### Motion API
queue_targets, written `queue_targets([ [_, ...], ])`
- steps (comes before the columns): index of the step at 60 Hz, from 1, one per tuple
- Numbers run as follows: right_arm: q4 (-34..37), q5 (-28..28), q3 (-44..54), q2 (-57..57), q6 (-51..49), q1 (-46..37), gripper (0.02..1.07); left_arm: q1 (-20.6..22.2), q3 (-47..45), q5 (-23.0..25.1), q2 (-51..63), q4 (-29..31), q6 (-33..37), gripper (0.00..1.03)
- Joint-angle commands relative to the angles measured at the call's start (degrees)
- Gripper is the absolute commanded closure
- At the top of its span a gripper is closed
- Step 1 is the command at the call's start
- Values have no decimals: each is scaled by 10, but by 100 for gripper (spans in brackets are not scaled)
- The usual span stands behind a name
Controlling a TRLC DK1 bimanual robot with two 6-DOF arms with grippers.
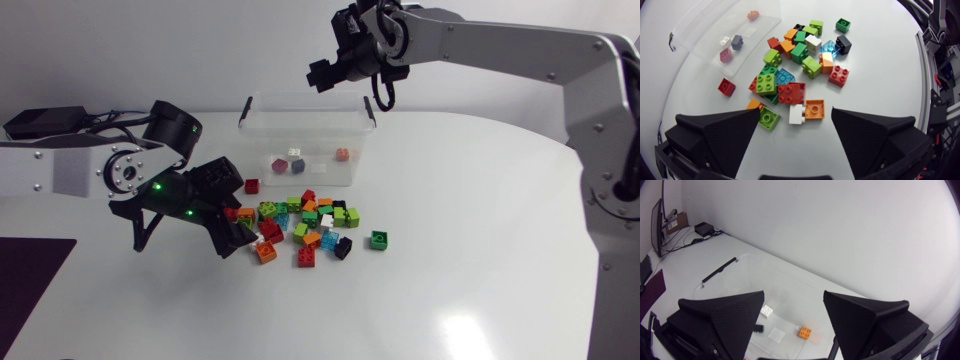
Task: Place the duplo bricks in the container
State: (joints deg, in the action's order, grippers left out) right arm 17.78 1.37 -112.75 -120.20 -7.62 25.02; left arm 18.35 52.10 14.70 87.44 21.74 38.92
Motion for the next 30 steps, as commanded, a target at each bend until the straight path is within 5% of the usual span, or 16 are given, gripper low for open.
queue_targets([
  [1,0,0,46,56,-9,4,12,-23,-8,3,24,-13,34,5],
  [16,-12,-2,188,161,-22,21,12,-82,43,4,70,-17,69,5],
  [30,-38,-2,315,245,-16,22,12,-96,111,-6,147,-11,-36,5],
])
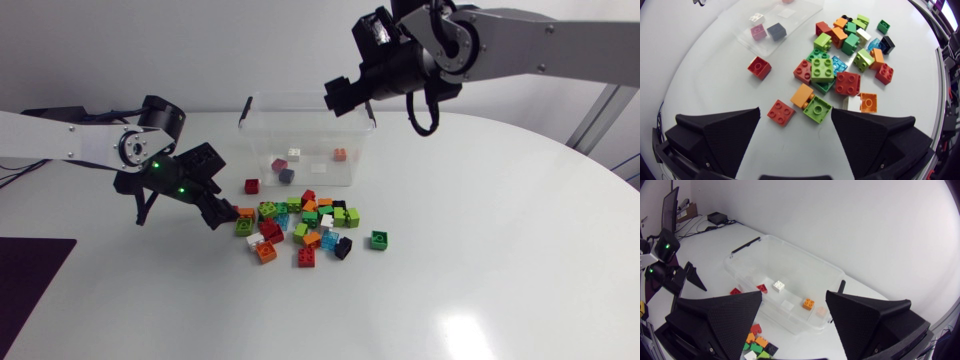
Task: Place the duplo bricks in the container
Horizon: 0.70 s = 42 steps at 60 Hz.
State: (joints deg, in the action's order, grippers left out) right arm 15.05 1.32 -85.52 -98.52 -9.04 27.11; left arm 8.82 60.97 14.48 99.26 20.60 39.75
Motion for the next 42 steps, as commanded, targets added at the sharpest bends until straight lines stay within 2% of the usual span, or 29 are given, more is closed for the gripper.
queue_targets([
  [1,-12,-2,52,33,-2,0,12,1,24,-9,32,1,-53,5],
  [9,-18,-2,105,74,-1,-5,12,13,42,-40,47,2,-142,5],
  [17,-26,-2,152,105,-1,-7,12,2,99,-53,73,52,-230,5],
  [32,-29,-2,221,154,3,-7,12,7,130,-125,101,58,-312,6],
  [42,-29,-2,253,180,2,-16,12,22,141,-134,122,81,-346,6],
])
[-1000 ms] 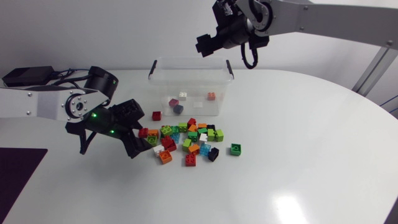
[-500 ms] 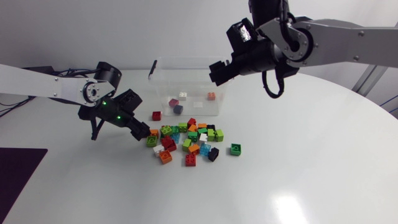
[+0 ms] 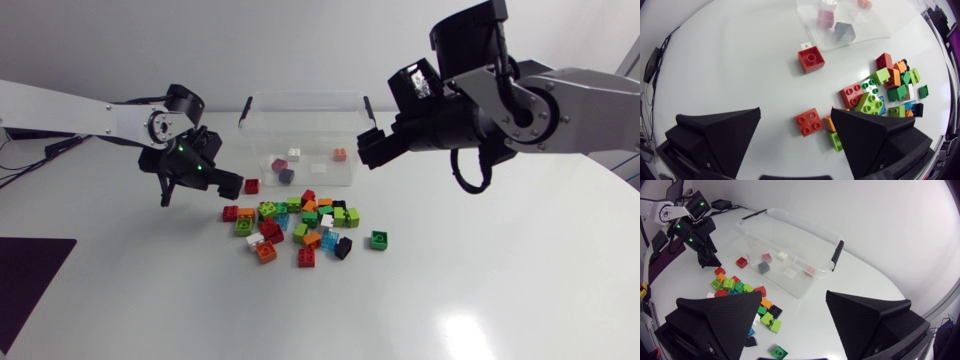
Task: Place the duplo bricks in the container
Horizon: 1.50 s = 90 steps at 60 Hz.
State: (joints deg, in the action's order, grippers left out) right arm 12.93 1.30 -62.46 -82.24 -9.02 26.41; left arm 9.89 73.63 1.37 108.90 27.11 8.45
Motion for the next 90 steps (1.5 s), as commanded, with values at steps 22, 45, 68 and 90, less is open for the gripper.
queue_targets([
  [22,-2,-7,86,72,-1,-25,13,26,34,-12,61,30,-69,11],
  [45,-1,-16,126,99,-10,-38,13,-4,35,-11,41,42,-83,11],
  [68,-1,-17,144,116,-14,-41,13,8,35,-11,57,43,-96,12],
  [90,1,-17,160,132,-18,-46,13,19,38,-10,80,43,-99,25],
])
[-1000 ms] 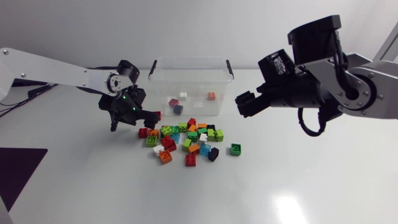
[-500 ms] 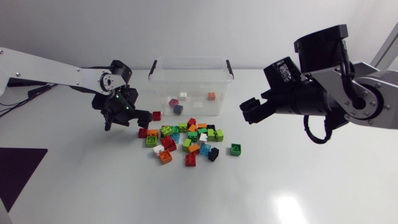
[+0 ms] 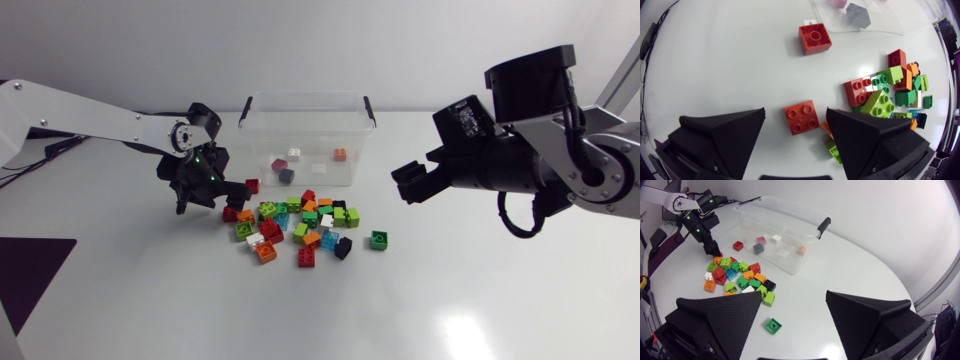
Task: Place the duplo bricks in the container
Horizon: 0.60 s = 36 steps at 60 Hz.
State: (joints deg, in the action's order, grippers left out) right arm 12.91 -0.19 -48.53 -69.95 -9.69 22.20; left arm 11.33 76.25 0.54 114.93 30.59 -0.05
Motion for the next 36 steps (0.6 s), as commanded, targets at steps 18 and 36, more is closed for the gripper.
queue_targets([
  [18,11,-2,35,15,-12,-1,13,7,15,-2,31,8,-18,51],
  [36,28,-39,65,-26,-83,7,13,13,10,0,27,-1,-17,71],
])
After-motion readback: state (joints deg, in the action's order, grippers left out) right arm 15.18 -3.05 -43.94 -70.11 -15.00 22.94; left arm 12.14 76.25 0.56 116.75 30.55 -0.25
